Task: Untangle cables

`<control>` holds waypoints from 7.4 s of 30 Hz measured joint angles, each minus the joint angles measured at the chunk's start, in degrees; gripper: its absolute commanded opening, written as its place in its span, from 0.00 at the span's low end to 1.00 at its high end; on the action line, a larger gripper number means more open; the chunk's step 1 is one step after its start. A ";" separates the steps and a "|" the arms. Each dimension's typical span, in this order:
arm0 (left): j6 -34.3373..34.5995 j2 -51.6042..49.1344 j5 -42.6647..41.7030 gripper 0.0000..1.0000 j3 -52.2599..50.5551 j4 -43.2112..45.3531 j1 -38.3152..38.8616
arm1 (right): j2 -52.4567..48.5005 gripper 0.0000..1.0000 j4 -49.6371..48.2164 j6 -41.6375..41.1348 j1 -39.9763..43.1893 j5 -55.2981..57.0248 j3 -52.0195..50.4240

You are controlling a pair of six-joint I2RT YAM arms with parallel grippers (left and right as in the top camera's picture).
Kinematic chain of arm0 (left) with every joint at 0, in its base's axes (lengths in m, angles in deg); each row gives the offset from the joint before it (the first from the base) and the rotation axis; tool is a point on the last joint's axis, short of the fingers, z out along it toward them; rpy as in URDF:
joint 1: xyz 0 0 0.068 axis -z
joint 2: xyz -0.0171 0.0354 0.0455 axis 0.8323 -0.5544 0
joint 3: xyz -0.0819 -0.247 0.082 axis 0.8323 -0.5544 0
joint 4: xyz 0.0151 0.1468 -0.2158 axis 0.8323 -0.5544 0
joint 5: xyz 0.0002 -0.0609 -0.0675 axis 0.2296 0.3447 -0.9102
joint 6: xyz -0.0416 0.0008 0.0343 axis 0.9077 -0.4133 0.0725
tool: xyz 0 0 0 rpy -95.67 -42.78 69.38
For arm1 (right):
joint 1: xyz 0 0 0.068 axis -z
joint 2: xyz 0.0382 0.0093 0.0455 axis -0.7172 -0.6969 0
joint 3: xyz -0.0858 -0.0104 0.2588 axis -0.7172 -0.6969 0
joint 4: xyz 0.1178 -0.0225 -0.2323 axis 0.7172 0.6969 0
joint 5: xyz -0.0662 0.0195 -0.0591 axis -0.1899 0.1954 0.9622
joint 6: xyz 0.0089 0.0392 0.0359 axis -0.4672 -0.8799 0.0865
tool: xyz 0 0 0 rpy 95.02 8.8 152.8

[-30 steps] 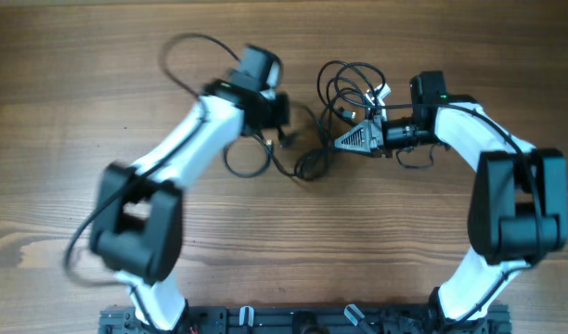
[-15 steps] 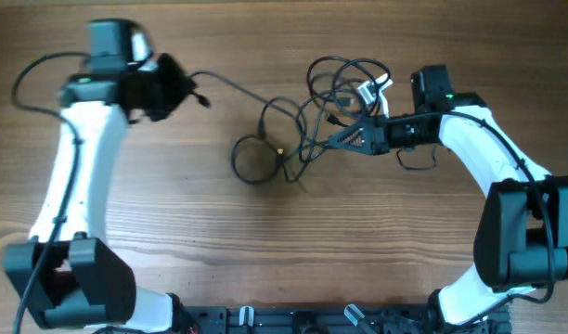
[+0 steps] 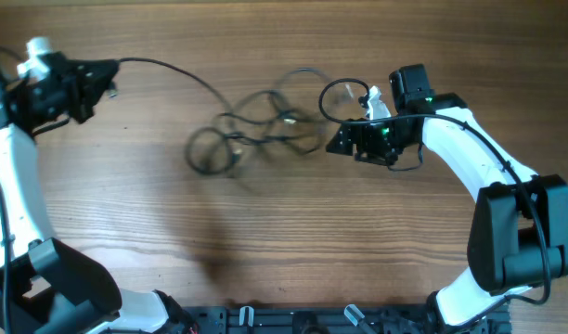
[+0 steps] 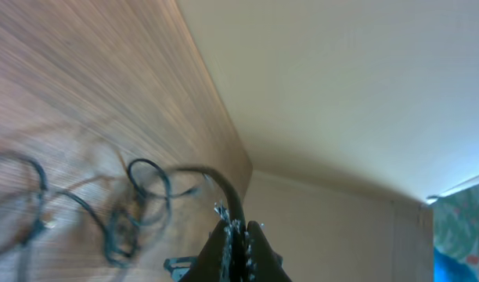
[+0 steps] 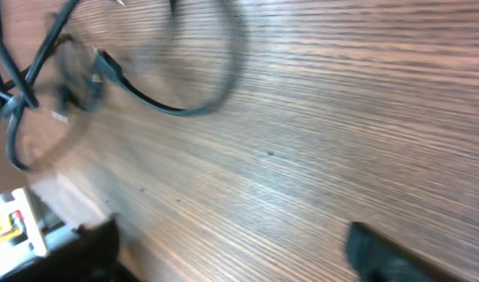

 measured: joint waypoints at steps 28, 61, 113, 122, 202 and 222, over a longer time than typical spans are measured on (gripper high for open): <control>-11.85 0.28 37.09 0.53 0.07 -21.40 12.52 | -0.28 0.92 -8.59 -8.09 -17.77 0.44 12.24; -27.15 -5.73 31.71 0.61 -17.51 -3.69 30.69 | -16.90 0.04 -40.87 -20.68 -21.31 -11.72 12.24; -22.69 -9.35 24.92 0.48 -16.04 -10.56 33.03 | -16.90 0.04 -42.18 -19.17 -14.56 -37.16 12.24; -22.47 -14.95 24.63 0.04 -15.98 -8.24 33.64 | -16.90 0.05 -40.09 -18.12 -14.53 -37.18 12.24; -14.71 2.75 39.91 0.72 -10.93 -11.50 21.84 | 10.32 0.72 -6.49 2.47 -15.74 -14.84 15.15; -12.61 0.28 20.76 0.04 2.99 -11.96 29.62 | -1.97 0.76 -0.15 0.92 -18.32 -11.15 15.10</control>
